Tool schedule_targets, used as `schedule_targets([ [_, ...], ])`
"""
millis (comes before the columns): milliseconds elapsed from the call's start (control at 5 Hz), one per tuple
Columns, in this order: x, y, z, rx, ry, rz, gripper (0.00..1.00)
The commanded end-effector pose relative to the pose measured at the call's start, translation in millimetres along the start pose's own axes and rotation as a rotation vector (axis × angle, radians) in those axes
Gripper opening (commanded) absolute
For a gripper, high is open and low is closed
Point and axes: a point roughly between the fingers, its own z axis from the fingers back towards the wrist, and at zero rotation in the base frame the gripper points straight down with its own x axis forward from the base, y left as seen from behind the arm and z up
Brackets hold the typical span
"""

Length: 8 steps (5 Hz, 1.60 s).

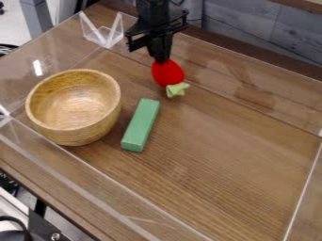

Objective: Move the red fruit to the right

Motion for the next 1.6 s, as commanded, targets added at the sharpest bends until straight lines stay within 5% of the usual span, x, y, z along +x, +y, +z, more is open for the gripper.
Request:
schedule_targets([
  [0,3.7,-5,0.2,-0.032,-0.060,0.009,0.00],
  [400,3.6,4,-20.0,-0.026,-0.077,0.064,0.00],
  [1200,1.0,-9,-9.0,-0.044,-0.086,0.094,0.00],
  [1400,12.8,-8,-8.5,-0.046,-0.092,0.138,0.00],
])
